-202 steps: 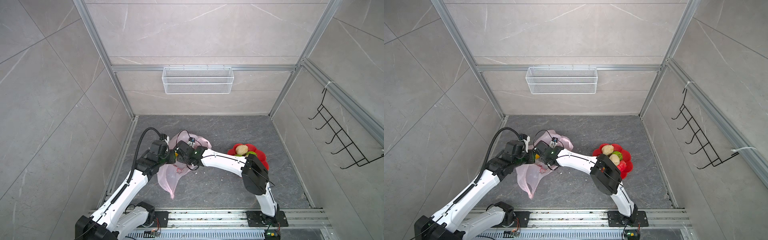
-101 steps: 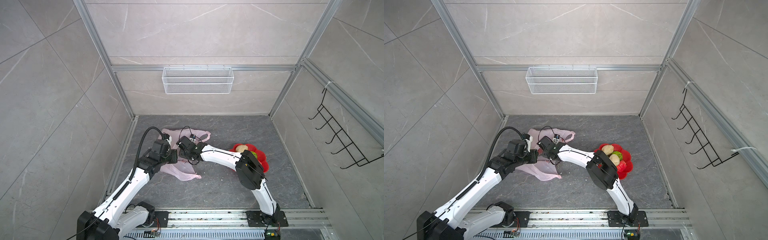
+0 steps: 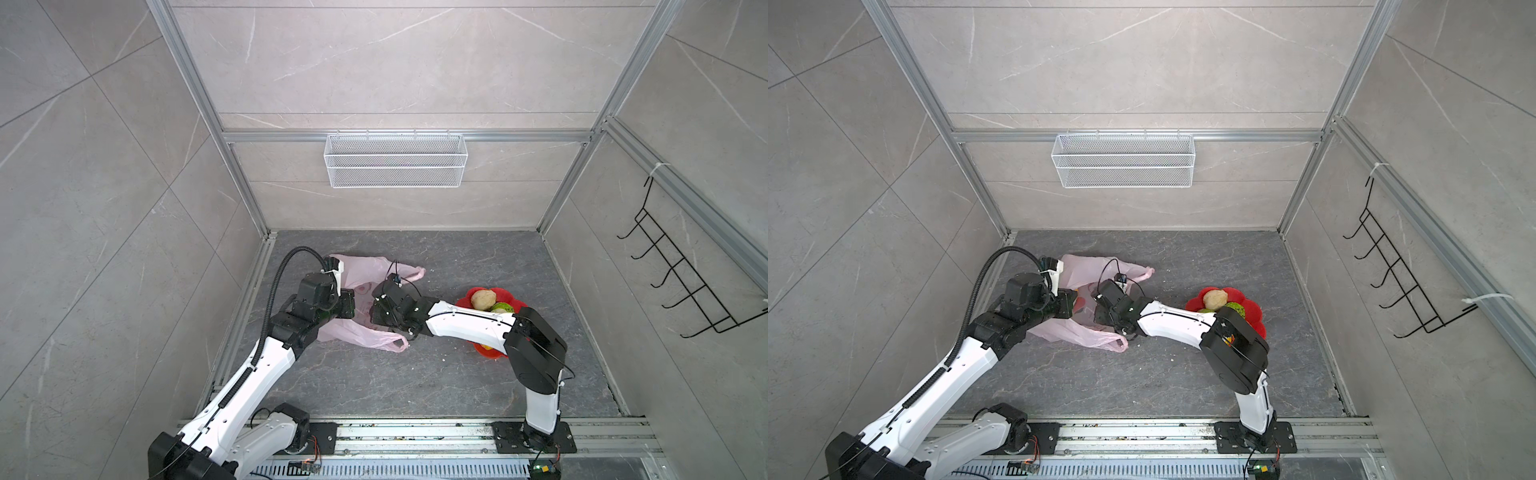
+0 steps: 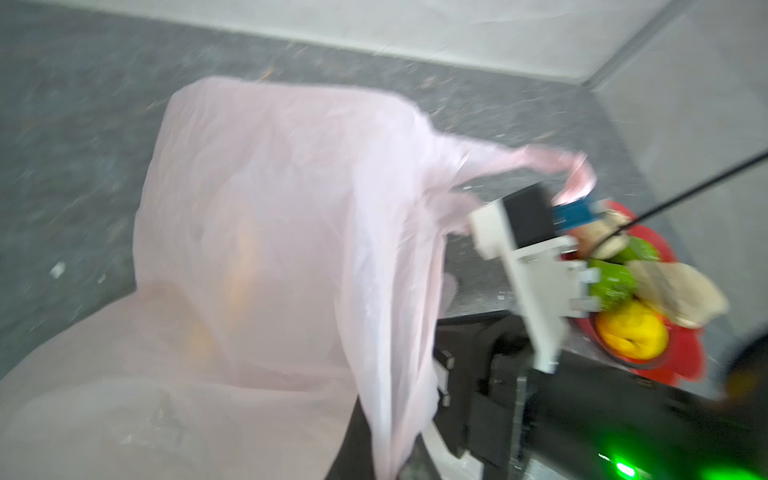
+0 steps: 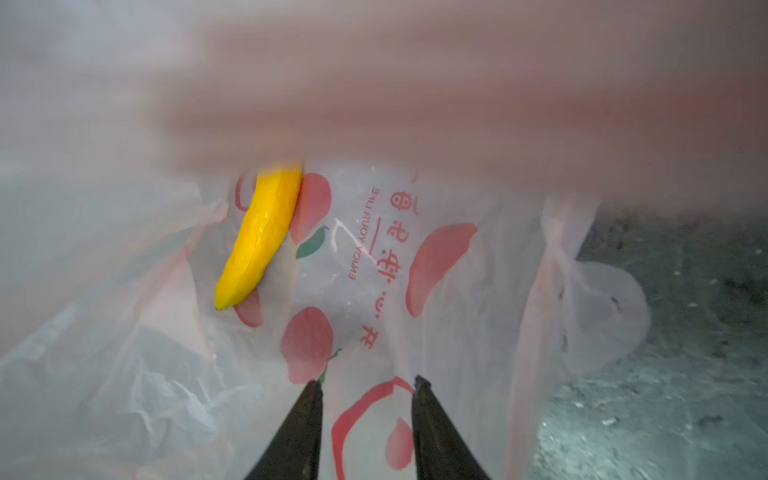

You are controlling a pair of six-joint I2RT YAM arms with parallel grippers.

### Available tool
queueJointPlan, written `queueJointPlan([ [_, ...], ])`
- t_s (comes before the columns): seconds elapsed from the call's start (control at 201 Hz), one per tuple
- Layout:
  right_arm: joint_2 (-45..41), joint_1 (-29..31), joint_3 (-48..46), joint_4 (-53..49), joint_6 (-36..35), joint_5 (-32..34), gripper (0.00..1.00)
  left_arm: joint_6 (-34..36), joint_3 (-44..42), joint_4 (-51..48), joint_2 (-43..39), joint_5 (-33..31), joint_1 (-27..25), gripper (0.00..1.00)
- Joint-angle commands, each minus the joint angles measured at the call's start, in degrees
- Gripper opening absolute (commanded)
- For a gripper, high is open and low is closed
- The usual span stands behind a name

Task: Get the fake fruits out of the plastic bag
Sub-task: 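Move the open right gripper back into the bag mouth, then lower the right gripper into the bag toward the yellow banana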

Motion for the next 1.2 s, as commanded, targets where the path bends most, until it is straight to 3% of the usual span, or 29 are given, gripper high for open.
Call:
queueJointPlan([
  [0.0, -4.0, -0.5, -4.4, 8.7, -1.1, -1.6, 0.39, 6.3, 1.5, 4.6, -4.7, 8.5, 0.0, 0.0],
  [0.189, -6.0, -1.6, -9.3, 14.7, -0.8, -3.9, 0.39, 9.2, 0.4, 1.2, -9.7, 17.4, 0.0, 0.0],
  [0.468, -2.6, -1.7, -9.1, 17.8, 1.9, -5.5, 0.42, 7.3, -1.9, -3.3, -10.8, 13.0, 0.0, 0.0],
  [0.702, -4.3, -1.7, -8.5, 14.9, 0.7, -6.7, 0.44, 11.4, 4.5, -6.1, -8.2, 14.8, -0.1, 0.0],
  [0.886, -1.4, -1.5, -6.6, 15.9, -0.1, -8.0, 0.46, 10.1, 3.3, -12.3, -6.1, 9.4, 0.1, 0.0],
  [0.976, 0.5, -1.4, -5.8, 18.2, 0.3, -9.0, 0.45, 8.6, 2.8, -13.6, -5.7, 3.3, 0.1, 0.0],
  [1.2, 2.9, 0.2, -4.6, 19.3, -1.7, -11.0, 0.38, 6.2, 0.6, -9.3, -4.8, -5.7, 0.1, 0.04],
])
